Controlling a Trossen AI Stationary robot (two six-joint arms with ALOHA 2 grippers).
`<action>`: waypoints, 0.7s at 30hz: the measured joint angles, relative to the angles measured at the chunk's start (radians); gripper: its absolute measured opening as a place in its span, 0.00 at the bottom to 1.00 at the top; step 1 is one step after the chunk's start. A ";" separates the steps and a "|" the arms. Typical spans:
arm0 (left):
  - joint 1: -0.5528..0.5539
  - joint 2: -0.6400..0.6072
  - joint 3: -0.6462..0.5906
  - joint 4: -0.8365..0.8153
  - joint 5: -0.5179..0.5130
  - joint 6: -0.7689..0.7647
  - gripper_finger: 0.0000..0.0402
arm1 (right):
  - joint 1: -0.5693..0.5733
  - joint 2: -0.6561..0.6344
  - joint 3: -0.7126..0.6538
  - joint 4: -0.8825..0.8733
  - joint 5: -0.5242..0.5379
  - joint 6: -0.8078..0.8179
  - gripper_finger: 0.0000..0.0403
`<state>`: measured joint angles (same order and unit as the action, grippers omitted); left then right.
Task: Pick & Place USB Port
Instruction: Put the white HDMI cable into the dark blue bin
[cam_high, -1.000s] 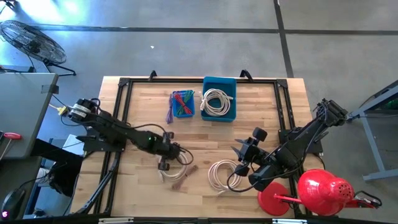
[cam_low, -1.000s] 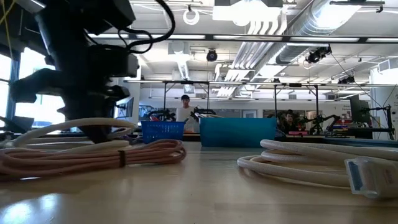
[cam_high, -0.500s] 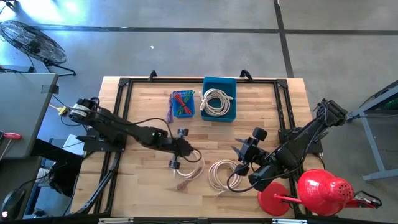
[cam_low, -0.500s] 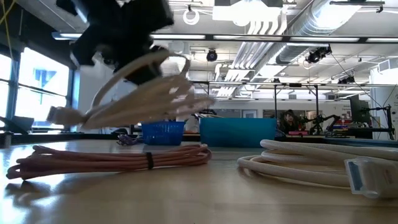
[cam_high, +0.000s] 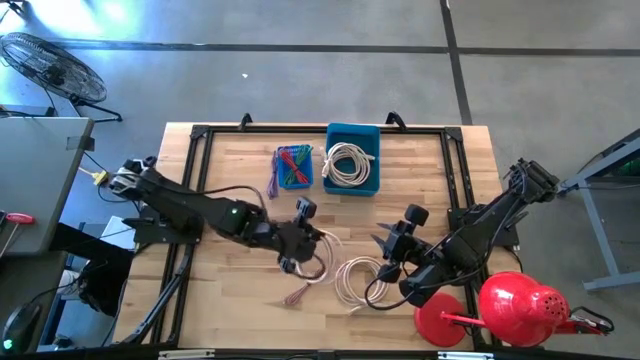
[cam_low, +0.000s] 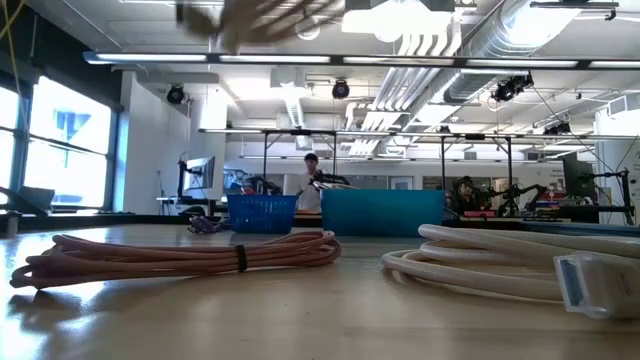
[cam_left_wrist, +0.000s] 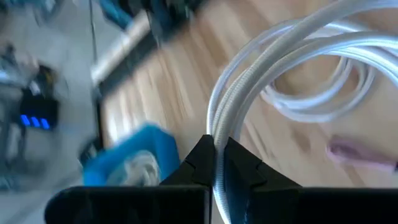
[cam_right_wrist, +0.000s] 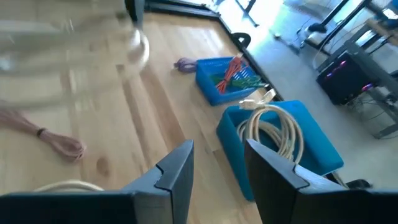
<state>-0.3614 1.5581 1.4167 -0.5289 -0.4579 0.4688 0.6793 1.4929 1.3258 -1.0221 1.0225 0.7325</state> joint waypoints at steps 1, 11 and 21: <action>-0.008 0.000 0.025 0.002 0.002 0.024 0.02 | -0.003 0.000 0.000 0.004 -0.016 0.000 0.33; -0.018 -0.002 0.103 -0.009 0.084 0.081 0.02 | -0.061 0.012 0.000 0.238 -0.246 -0.244 0.34; -0.019 -0.030 0.104 -0.062 0.180 0.076 0.02 | 0.022 0.118 0.000 0.466 -0.244 -0.741 0.47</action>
<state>-0.3805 1.5284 1.5204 -0.5911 -0.2776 0.5448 0.7018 1.6110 1.3258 -0.5560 0.7786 -0.0090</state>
